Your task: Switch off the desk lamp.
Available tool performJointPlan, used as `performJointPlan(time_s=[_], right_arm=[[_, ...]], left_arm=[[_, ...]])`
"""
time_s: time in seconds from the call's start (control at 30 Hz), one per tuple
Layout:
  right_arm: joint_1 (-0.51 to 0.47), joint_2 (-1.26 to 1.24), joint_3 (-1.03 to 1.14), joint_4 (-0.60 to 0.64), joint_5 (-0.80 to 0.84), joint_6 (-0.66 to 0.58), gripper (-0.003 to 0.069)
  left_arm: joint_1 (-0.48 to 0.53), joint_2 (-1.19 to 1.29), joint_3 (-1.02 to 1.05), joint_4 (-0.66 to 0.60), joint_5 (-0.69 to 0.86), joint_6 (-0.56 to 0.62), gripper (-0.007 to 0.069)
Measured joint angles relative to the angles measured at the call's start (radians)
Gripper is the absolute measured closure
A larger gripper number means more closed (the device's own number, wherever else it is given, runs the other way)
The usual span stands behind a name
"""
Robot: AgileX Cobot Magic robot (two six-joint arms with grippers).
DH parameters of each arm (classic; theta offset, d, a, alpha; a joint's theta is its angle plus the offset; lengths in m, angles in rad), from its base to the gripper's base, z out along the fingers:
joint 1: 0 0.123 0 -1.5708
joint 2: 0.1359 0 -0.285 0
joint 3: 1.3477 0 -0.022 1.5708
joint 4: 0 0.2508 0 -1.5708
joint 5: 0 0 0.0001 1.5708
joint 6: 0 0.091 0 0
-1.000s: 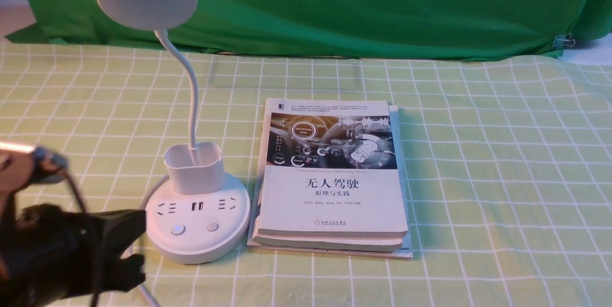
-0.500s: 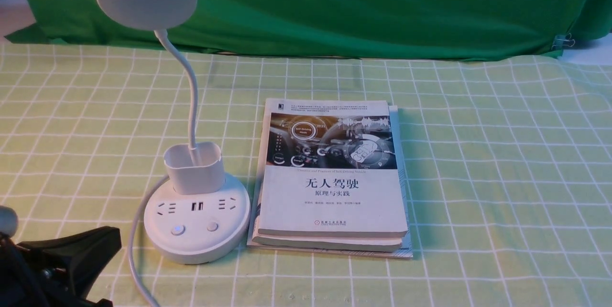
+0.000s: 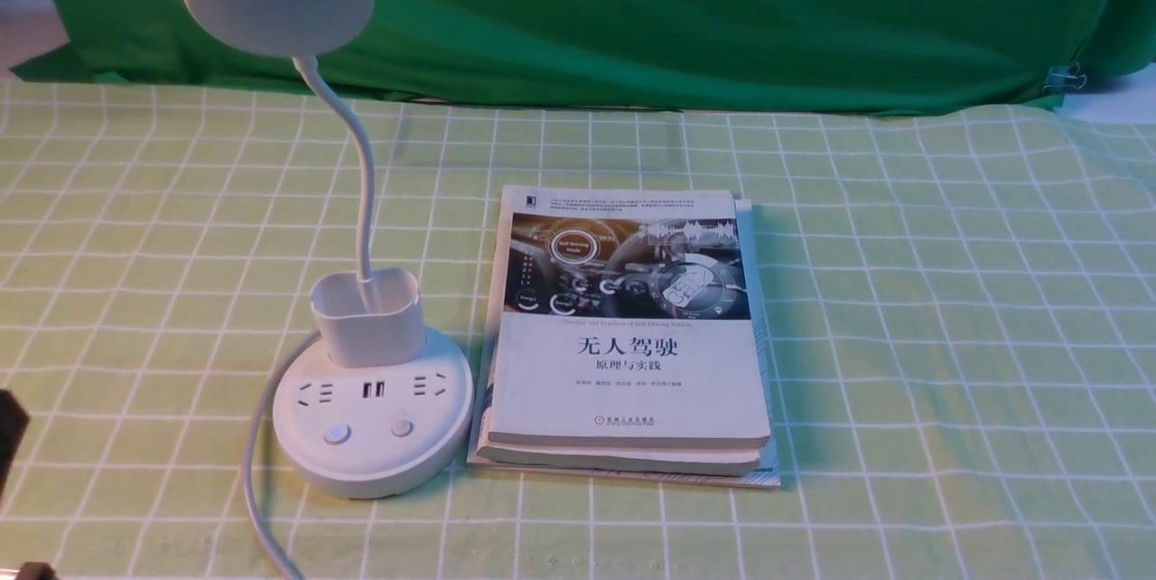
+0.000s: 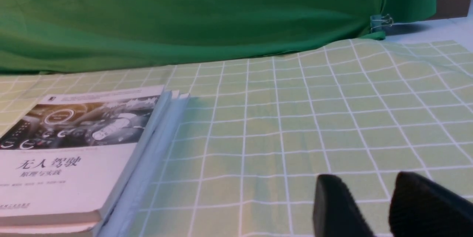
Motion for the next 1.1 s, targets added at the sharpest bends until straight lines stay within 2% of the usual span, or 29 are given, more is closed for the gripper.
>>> performJointPlan(time_s=[0.13, 0.4, 1.1], right_arm=[[0.000, 0.000, 0.000, 0.000, 0.000, -0.001, 0.0421], [0.000, 0.000, 0.000, 0.000, 0.000, 0.000, 0.0421], [0.000, 0.000, 0.000, 0.000, -0.001, 0.001, 0.0421]], left_arm=[[0.080, -0.085, 0.045, -0.007, 0.067, 0.000, 0.0623], [0.091, -0.132, 0.079, -0.042, 0.186, -0.018, 0.0623], [0.091, -0.133, 0.079, -0.048, 0.184, -0.021, 0.0623]])
